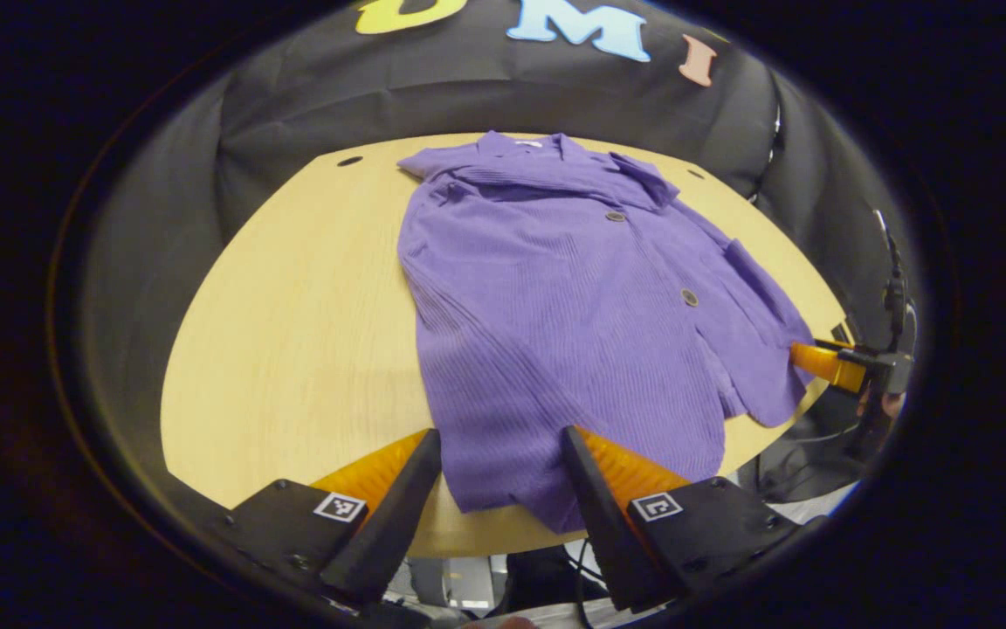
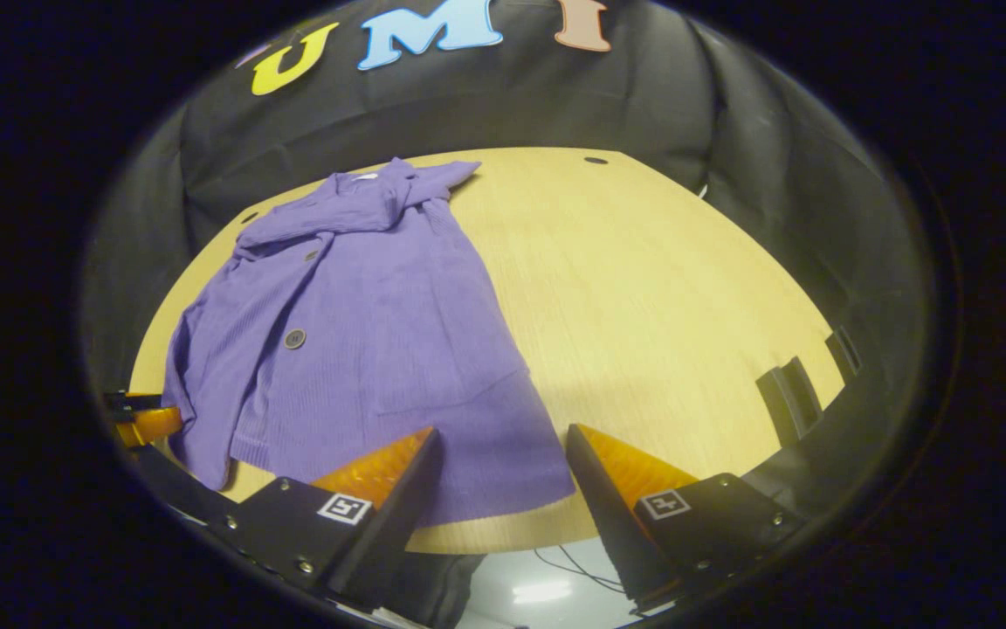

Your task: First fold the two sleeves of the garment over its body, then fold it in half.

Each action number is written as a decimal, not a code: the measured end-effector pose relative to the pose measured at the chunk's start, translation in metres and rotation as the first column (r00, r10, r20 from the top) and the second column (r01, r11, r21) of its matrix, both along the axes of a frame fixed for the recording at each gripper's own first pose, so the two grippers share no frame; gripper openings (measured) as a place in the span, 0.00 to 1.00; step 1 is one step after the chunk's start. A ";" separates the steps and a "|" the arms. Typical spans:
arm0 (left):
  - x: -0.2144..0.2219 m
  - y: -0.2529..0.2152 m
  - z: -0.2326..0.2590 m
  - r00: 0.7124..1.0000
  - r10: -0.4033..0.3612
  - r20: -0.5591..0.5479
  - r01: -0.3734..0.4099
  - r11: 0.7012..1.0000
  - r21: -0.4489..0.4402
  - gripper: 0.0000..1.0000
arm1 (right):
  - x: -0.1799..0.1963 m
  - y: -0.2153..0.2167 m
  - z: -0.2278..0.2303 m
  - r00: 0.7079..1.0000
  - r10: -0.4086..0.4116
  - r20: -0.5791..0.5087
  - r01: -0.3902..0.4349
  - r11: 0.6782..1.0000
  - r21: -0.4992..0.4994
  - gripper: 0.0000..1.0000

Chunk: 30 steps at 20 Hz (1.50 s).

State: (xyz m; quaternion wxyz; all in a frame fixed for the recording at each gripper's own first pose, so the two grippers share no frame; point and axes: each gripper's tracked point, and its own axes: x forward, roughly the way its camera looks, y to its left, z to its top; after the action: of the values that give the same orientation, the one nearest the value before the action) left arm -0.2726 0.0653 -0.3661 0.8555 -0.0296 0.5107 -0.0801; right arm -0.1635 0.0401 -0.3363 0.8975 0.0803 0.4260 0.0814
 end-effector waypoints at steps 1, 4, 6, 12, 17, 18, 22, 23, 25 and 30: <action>0.003 -0.003 0.003 1.000 -0.024 0.012 0.024 1.000 0.004 0.94 | 0.000 0.002 0.000 1.000 0.007 -0.001 -0.007 1.000 0.003 0.96; 0.002 -0.010 0.002 0.997 -0.070 0.017 0.070 0.998 0.002 0.72 | 0.000 0.015 0.004 1.000 0.021 -0.011 -0.021 1.000 0.006 0.77; 0.003 -0.016 0.003 0.997 -0.074 0.023 0.075 0.997 -0.016 0.54 | -0.002 0.017 0.004 1.000 0.024 -0.019 -0.024 1.000 -0.013 0.55; 0.007 -0.022 0.006 0.999 -0.041 0.034 0.043 0.997 -0.072 0.14 | 0.000 0.023 0.015 0.998 -0.029 -0.059 0.033 0.998 0.059 0.16; 0.010 -0.021 0.019 0.998 0.060 0.020 -0.055 0.979 -0.198 0.07 | 0.010 0.028 0.039 0.997 -0.061 -0.052 0.067 0.990 0.127 0.05; 0.015 -0.024 0.028 0.997 0.074 0.028 -0.065 0.969 -0.239 0.07 | 0.011 0.031 0.055 0.997 -0.066 -0.036 0.070 0.985 0.160 0.05; 0.034 -0.024 0.060 0.991 0.100 0.087 -0.066 0.942 -0.330 0.07 | 0.033 0.035 0.112 0.995 -0.089 0.050 0.074 0.968 0.240 0.08; 0.039 -0.023 0.066 0.989 0.109 0.101 -0.068 0.936 -0.345 0.07 | 0.040 0.035 0.122 0.994 -0.087 0.067 0.069 0.967 0.246 0.05; 0.052 -0.019 0.083 0.983 0.138 0.123 -0.081 0.921 -0.382 0.07 | 0.053 0.037 0.146 0.992 -0.077 0.101 0.049 0.965 0.257 0.05; 0.106 -0.006 0.130 0.958 0.220 0.184 -0.122 0.893 -0.433 0.07 | 0.099 0.044 0.195 0.981 -0.039 0.191 -0.018 0.958 0.286 0.05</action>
State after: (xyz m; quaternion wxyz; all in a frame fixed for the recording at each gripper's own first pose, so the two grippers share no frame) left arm -0.1670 0.0595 -0.2365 0.8860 -0.2475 0.3752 -0.1141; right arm -0.0643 0.0838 -0.1412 0.9142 0.2033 0.3193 0.1451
